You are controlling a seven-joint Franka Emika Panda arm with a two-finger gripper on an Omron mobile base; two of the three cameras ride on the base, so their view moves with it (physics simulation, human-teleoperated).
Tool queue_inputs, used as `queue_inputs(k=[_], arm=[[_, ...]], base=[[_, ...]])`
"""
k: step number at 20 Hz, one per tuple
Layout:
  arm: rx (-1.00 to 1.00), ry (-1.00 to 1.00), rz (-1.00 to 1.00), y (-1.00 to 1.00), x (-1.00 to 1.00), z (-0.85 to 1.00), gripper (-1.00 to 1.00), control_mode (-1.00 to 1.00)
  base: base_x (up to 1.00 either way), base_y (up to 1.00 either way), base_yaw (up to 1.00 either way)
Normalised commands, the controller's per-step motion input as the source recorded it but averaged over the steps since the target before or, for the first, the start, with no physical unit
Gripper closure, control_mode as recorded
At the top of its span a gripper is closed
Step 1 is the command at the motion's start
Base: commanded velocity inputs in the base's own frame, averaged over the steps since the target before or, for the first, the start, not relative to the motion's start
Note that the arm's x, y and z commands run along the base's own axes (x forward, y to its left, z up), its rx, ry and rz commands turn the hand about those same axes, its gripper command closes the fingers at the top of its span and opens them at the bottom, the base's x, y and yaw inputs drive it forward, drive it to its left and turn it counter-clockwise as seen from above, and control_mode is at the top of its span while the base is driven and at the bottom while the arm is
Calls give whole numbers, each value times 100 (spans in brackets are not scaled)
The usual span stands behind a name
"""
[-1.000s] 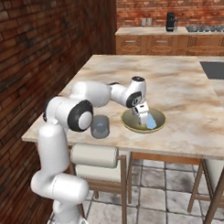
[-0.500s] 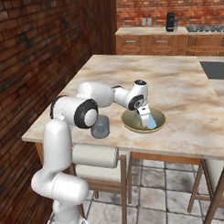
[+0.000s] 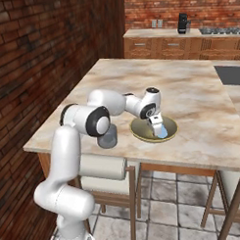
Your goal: There are four ice cubes in the ice bowl. Place two ice cubes in each glass of water.
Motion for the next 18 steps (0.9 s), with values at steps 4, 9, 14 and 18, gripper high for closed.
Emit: queue_inputs(k=[4, 9, 14, 18], arm=[[0, 0, 0, -1, 29, -17, -100, -100], [0, 0, -1, -9, 24, -19, -100, -100], [0, 0, 0, -8, 23, -16, -100, -100], [0, 0, -1, -12, 21, -11, -100, -100]], base=[[0, 0, 0], [0, 0, 0], [0, 0, 0], [0, 0, 0]])
